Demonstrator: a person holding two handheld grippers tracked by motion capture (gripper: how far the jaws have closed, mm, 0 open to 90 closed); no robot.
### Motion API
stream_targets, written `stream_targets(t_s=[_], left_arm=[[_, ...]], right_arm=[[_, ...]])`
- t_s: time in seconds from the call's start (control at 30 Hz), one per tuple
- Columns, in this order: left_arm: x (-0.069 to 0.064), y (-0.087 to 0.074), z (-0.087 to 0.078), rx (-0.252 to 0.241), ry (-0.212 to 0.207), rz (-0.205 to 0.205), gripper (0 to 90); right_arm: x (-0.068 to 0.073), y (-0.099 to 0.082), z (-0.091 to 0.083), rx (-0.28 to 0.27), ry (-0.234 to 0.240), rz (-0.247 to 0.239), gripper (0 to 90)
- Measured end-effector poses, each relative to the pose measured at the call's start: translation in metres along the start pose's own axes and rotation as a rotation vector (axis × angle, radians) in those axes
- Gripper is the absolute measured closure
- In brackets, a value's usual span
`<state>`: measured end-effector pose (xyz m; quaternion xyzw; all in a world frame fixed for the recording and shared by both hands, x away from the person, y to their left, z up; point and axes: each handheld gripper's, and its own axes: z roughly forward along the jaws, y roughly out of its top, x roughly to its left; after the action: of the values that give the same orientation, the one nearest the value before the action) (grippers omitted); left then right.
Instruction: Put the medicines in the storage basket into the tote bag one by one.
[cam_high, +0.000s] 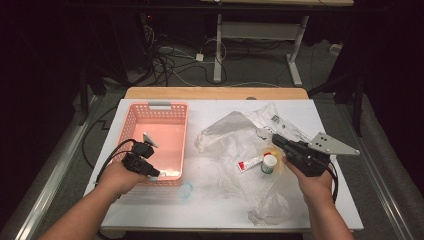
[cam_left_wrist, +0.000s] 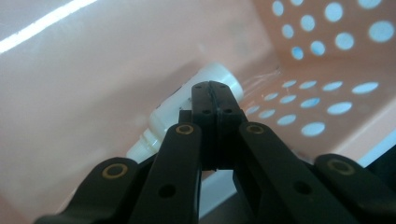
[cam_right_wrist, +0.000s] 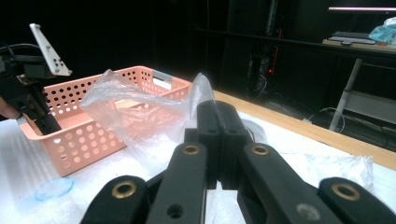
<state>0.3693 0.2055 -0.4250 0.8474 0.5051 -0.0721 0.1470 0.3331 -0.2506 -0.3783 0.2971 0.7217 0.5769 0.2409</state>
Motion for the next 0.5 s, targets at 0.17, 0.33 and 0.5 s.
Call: stream_targets(t_s=[0.17, 0.33, 0.5], left_arm=[[0.011, 0.015, 0.001, -0.079, 0.134, -0.005, 87.9], [0.009, 0.013, -0.011, -0.173, 0.079, -0.009, 87.9], [0.000, 0.005, -0.011, -0.105, 0.028, 0.037, 87.9]], right_arm=[[0.000, 0.000, 0.000, 0.000, -0.001, -0.001, 90.0], [-0.002, 0.000, -0.002, -0.004, -0.005, 0.007, 90.0], [-0.001, 0.000, -0.001, -0.001, -0.002, 0.001, 90.0]])
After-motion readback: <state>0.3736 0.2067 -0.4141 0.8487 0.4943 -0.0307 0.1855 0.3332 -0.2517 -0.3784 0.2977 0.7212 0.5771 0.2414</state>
